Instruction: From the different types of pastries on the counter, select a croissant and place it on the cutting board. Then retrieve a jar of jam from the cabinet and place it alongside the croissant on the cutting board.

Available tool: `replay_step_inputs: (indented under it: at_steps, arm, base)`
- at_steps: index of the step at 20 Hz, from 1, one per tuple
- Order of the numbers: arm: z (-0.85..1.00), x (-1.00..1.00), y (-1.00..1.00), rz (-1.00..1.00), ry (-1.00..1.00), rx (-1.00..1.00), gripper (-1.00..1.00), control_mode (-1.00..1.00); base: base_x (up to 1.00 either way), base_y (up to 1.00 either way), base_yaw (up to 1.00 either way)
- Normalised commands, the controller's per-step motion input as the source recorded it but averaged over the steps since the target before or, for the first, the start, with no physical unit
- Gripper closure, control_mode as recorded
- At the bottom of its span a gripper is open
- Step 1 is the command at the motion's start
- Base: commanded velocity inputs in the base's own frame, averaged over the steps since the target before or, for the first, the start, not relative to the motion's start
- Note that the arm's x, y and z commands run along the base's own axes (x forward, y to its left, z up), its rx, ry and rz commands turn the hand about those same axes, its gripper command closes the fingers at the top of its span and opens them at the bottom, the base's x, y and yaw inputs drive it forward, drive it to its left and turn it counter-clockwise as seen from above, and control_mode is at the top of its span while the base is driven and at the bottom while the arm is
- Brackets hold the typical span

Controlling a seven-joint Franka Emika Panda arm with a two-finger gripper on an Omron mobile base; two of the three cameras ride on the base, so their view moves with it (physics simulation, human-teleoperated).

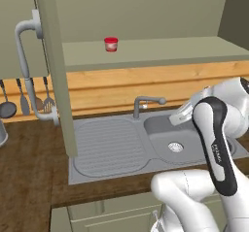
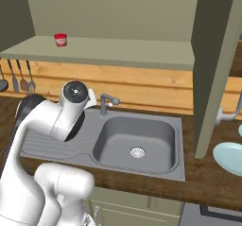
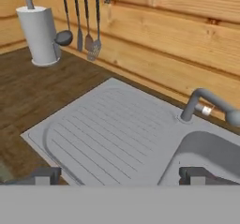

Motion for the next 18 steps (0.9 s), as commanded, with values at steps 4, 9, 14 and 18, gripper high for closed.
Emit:
replay_step_inputs:
  at_steps: [4,9,14,18]
  arm:
    - [1.0,0.0,0.6,-0.01,-0.13,0.0,-1.0,-1.0]
    - [0.77,0.21,0.28,-0.02,-0.08,0.03,-1.0,-1.0]
    - [0.22,0.49,0.21,-0.01,-0.19,0.15,-1.0,-1.0]
    - [0.33,0.42,0.21,0.0,-0.22,0.17,-1.0,-1.0]
  base:
    - [0.0,0.0,0.0]
    - [0.0,0.0,0.0]
    - [0.0,0.0,0.0]
    - [0.0,0.0,0.0]
